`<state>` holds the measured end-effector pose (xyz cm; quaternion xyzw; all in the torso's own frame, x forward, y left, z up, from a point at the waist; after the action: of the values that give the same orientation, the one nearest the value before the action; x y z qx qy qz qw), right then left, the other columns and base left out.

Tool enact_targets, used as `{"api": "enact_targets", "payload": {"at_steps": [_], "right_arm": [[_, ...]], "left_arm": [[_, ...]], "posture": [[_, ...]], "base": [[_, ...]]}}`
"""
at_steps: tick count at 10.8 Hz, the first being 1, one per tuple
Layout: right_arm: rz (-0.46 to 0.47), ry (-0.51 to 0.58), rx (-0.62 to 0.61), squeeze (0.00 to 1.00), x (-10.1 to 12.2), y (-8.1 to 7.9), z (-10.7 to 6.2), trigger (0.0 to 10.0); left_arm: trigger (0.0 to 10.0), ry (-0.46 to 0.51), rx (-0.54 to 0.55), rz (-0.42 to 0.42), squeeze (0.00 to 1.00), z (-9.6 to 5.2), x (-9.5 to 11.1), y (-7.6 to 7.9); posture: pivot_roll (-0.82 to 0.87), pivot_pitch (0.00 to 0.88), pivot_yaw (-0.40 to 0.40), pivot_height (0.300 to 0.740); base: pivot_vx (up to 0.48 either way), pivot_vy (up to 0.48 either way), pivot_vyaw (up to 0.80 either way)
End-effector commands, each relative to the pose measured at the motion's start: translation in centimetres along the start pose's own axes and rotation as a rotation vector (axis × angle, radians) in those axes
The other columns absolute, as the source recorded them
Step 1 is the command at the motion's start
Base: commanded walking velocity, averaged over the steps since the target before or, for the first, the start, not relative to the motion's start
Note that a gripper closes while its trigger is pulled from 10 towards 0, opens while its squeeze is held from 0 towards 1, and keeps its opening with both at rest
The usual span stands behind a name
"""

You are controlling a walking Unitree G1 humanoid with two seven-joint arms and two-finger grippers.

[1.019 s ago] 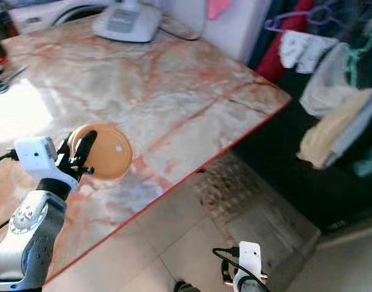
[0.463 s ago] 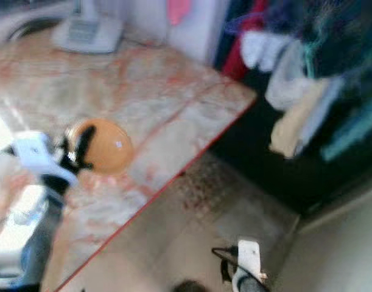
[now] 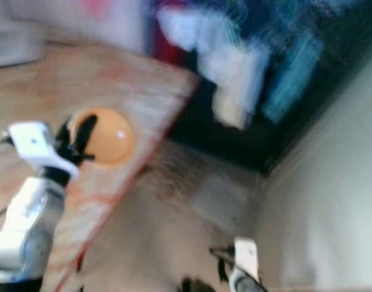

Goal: Restocking fridge

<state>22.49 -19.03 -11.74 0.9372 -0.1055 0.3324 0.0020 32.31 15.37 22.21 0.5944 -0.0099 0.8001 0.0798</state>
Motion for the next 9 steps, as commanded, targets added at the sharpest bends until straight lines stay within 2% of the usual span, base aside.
{"api": "enact_targets", "payload": {"at_steps": [1,9], "right_arm": [[0.005,-0.017,-0.009,0.0,-0.44,0.36,-0.08,10.0],[0.004,-0.017,-0.009,0.0,-0.35,0.45,-0.06,10.0]], "left_arm": [[10.0,0.017,-0.002,0.013,0.0,-0.21,0.65,-0.17],[10.0,0.002,-0.011,0.006,0.0,-0.32,0.47,-0.01]], "posture": [[-0.09,0.186,-0.048,0.74],[-0.09,0.201,-0.051,0.74]], "base": [[0.0,0.0,-0.76],[0.0,0.0,-0.76]]}}
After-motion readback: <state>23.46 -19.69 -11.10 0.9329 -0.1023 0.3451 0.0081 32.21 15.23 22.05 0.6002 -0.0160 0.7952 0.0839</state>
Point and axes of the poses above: a point about 5 cm out from each wrist's last joint towards the gripper, its own z axis pointing out of the wrist towards the gripper, its own x axis along the axis of the wrist's last joint, y = z × x, the point moved 5 cm from there along z, pointing out of the wrist towards the gripper, and after that the axes turned 5 degrees about z, right-handed, at the moved point
